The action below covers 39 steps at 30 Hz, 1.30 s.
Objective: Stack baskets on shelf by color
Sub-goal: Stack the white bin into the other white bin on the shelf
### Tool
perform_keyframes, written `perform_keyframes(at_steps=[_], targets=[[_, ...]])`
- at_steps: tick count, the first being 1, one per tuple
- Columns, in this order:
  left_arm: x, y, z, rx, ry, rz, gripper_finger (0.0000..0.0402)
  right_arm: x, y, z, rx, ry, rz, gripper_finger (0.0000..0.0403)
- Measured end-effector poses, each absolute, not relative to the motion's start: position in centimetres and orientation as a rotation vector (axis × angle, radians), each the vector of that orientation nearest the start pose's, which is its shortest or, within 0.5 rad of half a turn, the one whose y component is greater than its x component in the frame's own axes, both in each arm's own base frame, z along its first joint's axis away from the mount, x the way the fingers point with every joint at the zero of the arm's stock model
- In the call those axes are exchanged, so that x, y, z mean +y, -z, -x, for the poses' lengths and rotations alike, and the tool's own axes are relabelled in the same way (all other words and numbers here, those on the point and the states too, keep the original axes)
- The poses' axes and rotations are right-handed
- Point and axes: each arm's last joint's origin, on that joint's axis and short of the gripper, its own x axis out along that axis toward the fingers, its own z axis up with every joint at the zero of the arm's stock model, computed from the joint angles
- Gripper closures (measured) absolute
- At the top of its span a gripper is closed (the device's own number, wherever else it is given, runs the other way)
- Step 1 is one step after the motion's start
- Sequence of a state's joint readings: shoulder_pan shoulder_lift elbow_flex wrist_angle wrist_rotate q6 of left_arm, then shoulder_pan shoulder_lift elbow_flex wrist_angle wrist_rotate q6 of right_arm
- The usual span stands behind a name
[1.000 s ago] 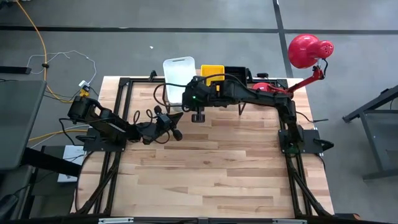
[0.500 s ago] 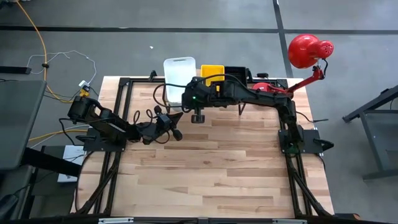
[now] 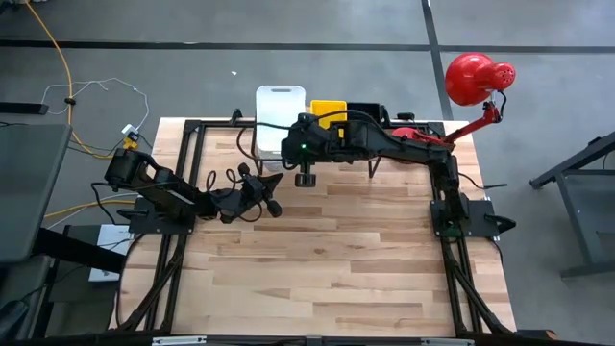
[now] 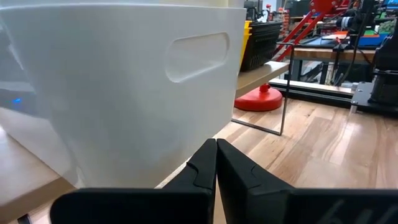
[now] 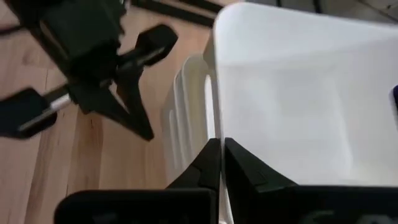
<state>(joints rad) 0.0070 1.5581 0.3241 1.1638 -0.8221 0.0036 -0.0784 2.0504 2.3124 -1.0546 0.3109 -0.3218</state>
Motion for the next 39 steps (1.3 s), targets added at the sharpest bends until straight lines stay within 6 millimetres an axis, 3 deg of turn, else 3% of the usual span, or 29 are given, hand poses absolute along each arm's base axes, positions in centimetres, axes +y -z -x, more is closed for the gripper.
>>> perform_keyframes(at_steps=[5, 16, 27, 30, 39], targets=[[2.6, -15.0, -24.1, 0.066, -0.841, -0.017, 0.0401, -4.1, -40.3, -42.5, 0.801, 0.22, 0.364, 0.0402], [2.6, -14.8, -24.1, 0.075, -0.839, -0.015, 0.0401, -3.9, -40.2, -42.5, 0.796, 0.131, 0.345, 0.0403], [2.6, -14.8, -24.1, 0.075, -0.841, -0.014, 0.0401, -4.3, -40.3, -42.6, 0.785, 0.215, 0.311, 0.0398], [2.6, -14.8, -24.1, 0.075, -0.841, -0.014, 0.0401, -4.4, -40.4, -42.6, 0.78, 0.218, 0.308, 0.037], [2.6, -14.8, -24.1, 0.081, -0.842, -0.029, 0.0401, -4.2, -40.8, -42.8, 0.749, 0.246, 0.346, 0.0236]])
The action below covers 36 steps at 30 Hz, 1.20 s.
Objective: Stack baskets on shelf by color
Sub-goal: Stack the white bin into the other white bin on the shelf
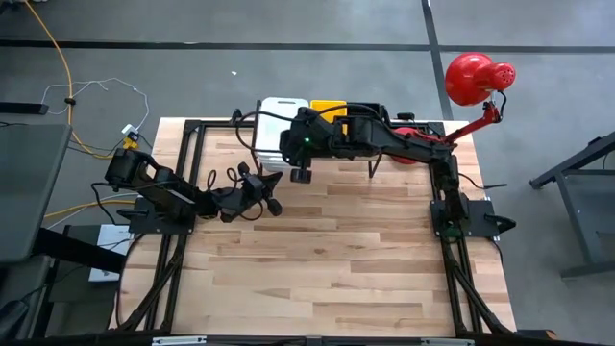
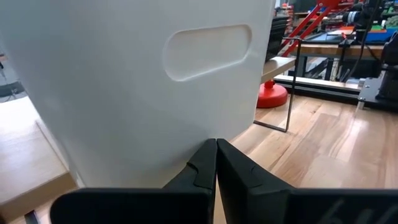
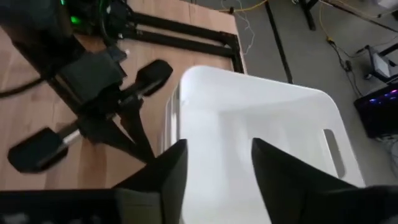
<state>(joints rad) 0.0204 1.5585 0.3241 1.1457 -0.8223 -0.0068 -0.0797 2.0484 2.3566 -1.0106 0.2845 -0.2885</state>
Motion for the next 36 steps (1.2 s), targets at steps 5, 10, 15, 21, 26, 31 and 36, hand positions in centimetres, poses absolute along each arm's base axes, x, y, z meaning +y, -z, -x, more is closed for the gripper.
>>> perform_keyframes(at_steps=[5, 10, 15, 21, 26, 31, 36], targets=[[2.6, -14.9, -24.1, 0.086, -0.843, -0.048, 0.0401, -4.0, -41.4, -41.3, 0.807, 0.238, 0.344, 0.0218], [2.4, -15.7, -23.6, 0.07, -0.835, -0.071, 0.0402, -3.6, -41.4, -39.6, 0.902, 0.198, 0.252, 0.0222], [1.9, -16.5, -21.9, 0.034, -0.808, -0.076, 0.0401, -2.6, -41.2, -39.0, 0.957, 0.167, 0.22, 0.023], [1.6, -16.9, -19.4, -0.015, -0.653, -0.073, 0.0401, -1.4, -41.0, -38.7, 0.992, 0.171, 0.255, 0.0239], [0.8, -17.1, -18.5, -0.042, -0.334, -0.093, 0.0402, -1.2, -40.7, -38.2, 1.046, 0.185, 0.229, 0.0242], [0.8, -17.1, -18.6, 0.028, -0.312, -0.084, 0.0402, -0.8, -40.4, -37.7, 1.107, 0.222, 0.2, 0.0242], [0.8, -17.3, -19.2, 0.076, -0.326, -0.088, 0.0401, 0.6, -38.9, -37.3, 1.173, 0.238, 0.234, 0.0243]])
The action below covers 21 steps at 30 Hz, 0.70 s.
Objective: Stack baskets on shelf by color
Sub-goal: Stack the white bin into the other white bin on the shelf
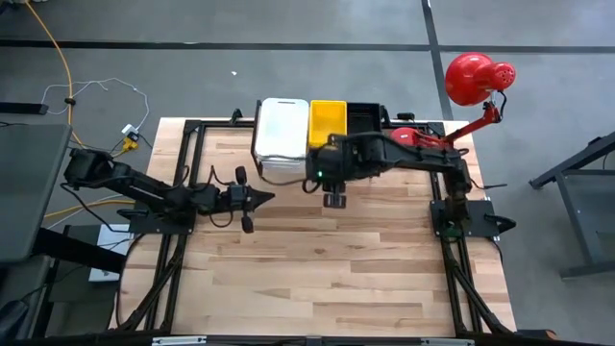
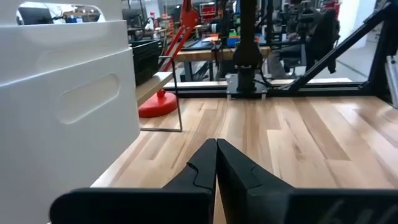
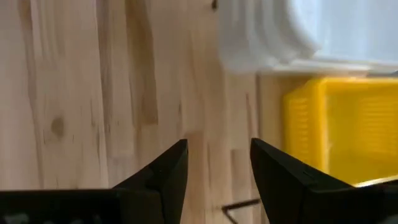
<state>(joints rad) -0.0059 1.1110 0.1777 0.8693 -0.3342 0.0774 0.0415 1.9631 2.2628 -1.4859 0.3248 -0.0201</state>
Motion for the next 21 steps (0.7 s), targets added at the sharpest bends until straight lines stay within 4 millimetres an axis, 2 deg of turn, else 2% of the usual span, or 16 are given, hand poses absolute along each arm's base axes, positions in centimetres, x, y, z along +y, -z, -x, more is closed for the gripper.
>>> perform_keyframes(at_steps=[5, 9, 12, 15, 17, 21], targets=[[0.9, -17.4, -19.3, 0.079, -0.343, -0.075, 0.0401, 1.6, -35.3, -35.0, 1.253, 0.271, 0.216, 0.0243], [0.9, -17.4, -19.3, 0.075, -0.343, -0.075, 0.0402, 2.2, -32.8, -30.3, 1.179, 0.331, 0.156, 0.0243], [0.9, -17.6, -19.3, 0.061, -0.348, -0.077, 0.0401, 2.7, -31.4, -26.4, 1.016, 0.357, 0.063, 0.0243], [1.2, -18.2, -19.7, 0.046, -0.362, -0.07, 0.0402, 3.3, -30.1, -23.5, 0.801, 0.333, -0.016, 0.0243], [1.5, -18.6, -20.2, 0.04, -0.37, -0.052, 0.0401, 3.7, -29.3, -22.2, 0.655, 0.304, -0.05, 0.0243], [2.0, -18.9, -21.4, 0.056, -0.381, -0.046, 0.0402, 4.4, -27.7, -21.3, 0.376, 0.209, -0.024, 0.0243]])
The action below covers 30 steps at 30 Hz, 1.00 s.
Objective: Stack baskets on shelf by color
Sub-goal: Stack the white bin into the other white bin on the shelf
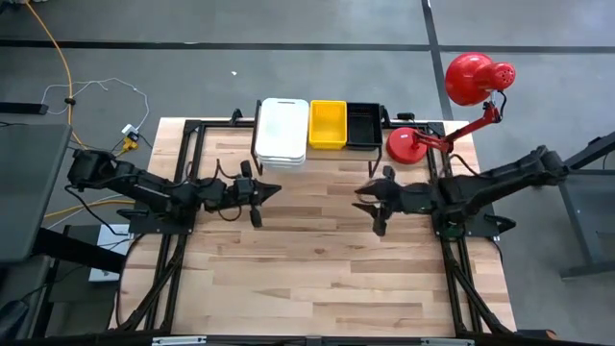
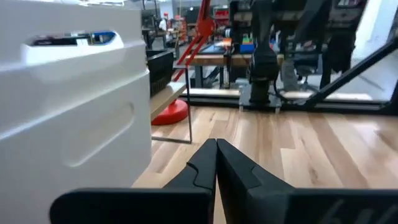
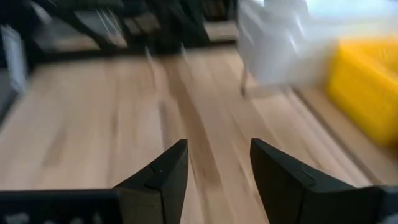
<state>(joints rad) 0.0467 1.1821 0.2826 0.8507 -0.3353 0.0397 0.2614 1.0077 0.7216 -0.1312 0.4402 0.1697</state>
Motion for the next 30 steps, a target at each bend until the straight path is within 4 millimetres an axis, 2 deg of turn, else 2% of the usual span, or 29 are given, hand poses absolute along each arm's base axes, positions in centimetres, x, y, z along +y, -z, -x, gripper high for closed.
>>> perform_keyframes(at_steps=[4, 7, 12, 18, 30], targets=[[2.5, -18.3, -22.2, 0.103, -0.419, -0.068, 0.0402, 5.0, -26.3, -21.2, 0.194, 0.154, 0.071, 0.0243], [3.2, -17.9, -22.6, 0.127, -0.454, -0.082, 0.0402, 5.1, -25.3, -21.4, 0.12, 0.18, 0.132, 0.0243], [4.4, -17.8, -22.7, 0.114, -0.513, -0.082, 0.0401, 4.9, -24.5, -21.6, 0.124, 0.272, 0.163, 0.0243], [6.0, -17.7, -22.3, 0.115, -0.574, -0.057, 0.0401, 5.0, -24.3, -21.7, 0.131, 0.269, 0.155, 0.0243], [9.0, -17.6, -21.4, 0.101, -0.579, 0.009, 0.0402, 5.0, -24.3, -21.7, 0.126, 0.268, 0.114, 0.0243]])
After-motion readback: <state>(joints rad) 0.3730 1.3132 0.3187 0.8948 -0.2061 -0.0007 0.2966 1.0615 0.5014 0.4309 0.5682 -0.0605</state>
